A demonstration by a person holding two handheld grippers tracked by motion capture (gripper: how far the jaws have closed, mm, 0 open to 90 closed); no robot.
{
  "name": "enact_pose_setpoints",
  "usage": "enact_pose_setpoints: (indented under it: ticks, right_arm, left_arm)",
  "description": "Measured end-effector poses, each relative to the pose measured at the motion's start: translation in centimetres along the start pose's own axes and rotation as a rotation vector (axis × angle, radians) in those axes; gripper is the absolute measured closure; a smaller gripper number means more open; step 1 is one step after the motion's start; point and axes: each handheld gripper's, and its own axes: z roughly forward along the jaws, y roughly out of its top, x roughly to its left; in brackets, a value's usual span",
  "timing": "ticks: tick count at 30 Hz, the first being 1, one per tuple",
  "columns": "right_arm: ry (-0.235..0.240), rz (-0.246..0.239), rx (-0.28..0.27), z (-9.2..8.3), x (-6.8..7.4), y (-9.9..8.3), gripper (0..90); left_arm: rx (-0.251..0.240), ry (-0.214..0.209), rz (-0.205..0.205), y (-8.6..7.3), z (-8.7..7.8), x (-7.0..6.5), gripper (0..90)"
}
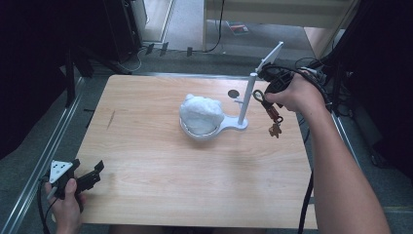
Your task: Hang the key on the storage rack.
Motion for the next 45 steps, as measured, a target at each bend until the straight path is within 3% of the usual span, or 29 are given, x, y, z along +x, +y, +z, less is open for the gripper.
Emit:
enact_pose_setpoints:
  ticks: [20,24,32,37,45]
  right_arm:
    - [0.001,-0.002,0.031,2.1,-0.4,1.3,84.6]
    - [-0.009,-0.004,0.068,2.6,-0.1,1.5,78.6]
    - [-0.022,0.000,0.058,2.4,0.2,1.7,62.7]
    - [-0.014,0.012,0.067,1.9,0.4,1.5,58.0]
    - [-0.017,-0.008,0.089,1.1,0.9,0.8,49.3]
  left_arm:
    - [0.000,0.003,0.000,0.0,0.0,0.0,13.8]
    - [0.000,0.003,0.000,0.0,0.0,0.0,13.8]
    - [-0.001,0.001,-0.001,0.0,0.0,0.0,13.8]
    - [-0.001,0.000,0.000,0.0,0.0,0.0,13.8]
    - [-0.002,0.001,0.002,0.0,-0.1,0.0,13.8]
